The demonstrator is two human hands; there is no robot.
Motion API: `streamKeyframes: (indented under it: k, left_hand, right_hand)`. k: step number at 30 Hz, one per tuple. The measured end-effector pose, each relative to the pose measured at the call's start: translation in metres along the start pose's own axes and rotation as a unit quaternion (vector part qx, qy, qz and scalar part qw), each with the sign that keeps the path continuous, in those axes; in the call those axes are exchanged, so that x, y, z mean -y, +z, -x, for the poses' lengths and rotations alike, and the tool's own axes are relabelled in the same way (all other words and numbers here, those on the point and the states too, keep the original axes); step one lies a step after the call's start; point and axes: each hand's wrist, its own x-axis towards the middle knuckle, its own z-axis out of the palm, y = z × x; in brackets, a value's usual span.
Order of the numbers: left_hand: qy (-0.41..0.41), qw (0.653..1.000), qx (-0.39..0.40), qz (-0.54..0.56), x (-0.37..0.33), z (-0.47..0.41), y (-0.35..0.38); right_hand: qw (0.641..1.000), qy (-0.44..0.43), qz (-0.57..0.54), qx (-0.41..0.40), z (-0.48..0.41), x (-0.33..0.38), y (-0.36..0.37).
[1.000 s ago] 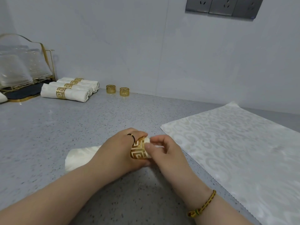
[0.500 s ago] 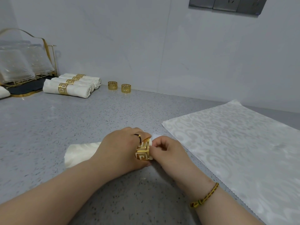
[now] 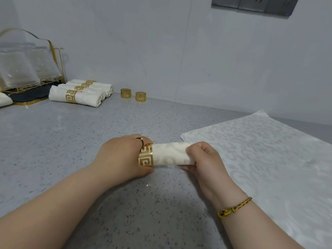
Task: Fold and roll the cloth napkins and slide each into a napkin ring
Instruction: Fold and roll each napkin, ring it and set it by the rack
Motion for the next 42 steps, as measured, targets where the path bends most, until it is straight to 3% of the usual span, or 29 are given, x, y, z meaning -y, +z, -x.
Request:
streamKeyframes:
  k: [4, 9, 17, 19, 22, 24, 29, 32, 36, 42]
  left_hand:
    - [-0.005, 1.000, 0.006, 0.003, 0.005, 0.000, -0.003]
    - [0.007, 1.000, 0.014, -0.007, 0.002, 0.000, -0.003]
    - [0.022, 0.998, 0.026, -0.051, -0.005, -0.001, 0.000]
    - [0.020, 0.998, 0.030, -0.054, -0.006, -0.001, -0.001]
    - [0.021, 0.997, 0.046, -0.051, -0.006, 0.000, -0.005]
    - [0.018, 0.997, 0.057, -0.041, -0.003, 0.003, -0.008]
    - [-0.021, 0.991, 0.131, 0.026, 0.022, 0.010, -0.022]
    - [-0.037, 0.970, 0.176, 0.165, 0.044, 0.025, -0.029]
    - [-0.057, 0.951, 0.095, 0.290, 0.057, 0.046, -0.024]
    - [-0.051, 0.946, 0.056, 0.317, 0.049, 0.047, -0.018]
  right_hand:
    - [1.000, 0.004, 0.002, 0.005, 0.001, 0.003, 0.000]
    - [0.994, -0.003, 0.100, 0.046, 0.001, -0.001, 0.000]
    - [0.971, -0.068, 0.227, 0.020, 0.002, -0.002, -0.002]
    - [0.940, -0.135, 0.313, 0.024, 0.004, -0.001, -0.003]
    - [0.833, -0.275, 0.476, 0.057, 0.008, -0.005, -0.002]
    - [0.793, -0.311, 0.518, 0.082, 0.010, -0.010, 0.001]
    - [0.771, -0.287, 0.560, 0.099, 0.011, -0.007, 0.001]
    - [0.762, -0.285, 0.570, 0.115, 0.012, -0.004, -0.001]
    - [0.741, -0.300, 0.584, 0.137, 0.017, -0.001, 0.003]
    - [0.711, -0.371, 0.585, 0.124, 0.019, -0.006, 0.012]
